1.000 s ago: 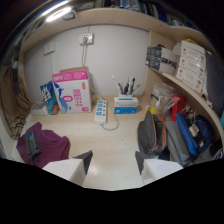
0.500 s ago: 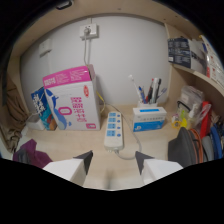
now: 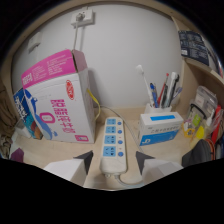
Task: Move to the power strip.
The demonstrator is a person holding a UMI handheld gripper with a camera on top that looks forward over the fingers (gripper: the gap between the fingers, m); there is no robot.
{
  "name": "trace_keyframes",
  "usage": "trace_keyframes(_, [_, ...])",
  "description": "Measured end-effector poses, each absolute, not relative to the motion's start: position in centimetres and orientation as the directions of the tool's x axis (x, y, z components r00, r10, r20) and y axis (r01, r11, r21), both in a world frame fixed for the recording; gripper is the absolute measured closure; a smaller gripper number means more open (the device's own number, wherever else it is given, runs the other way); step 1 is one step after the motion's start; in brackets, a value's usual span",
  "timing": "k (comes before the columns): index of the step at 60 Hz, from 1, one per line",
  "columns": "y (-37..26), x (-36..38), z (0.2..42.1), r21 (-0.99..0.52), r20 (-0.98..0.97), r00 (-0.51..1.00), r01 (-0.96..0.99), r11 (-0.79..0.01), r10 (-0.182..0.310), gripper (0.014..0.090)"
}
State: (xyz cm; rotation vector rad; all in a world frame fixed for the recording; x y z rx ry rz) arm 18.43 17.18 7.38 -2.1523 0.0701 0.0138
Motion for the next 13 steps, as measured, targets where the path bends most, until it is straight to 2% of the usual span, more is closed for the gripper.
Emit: trace_keyframes(13, [17.42,18.42,7.3,-0.835,-0.04,0.998,-0.056,-0.548,-0.041,0.0179])
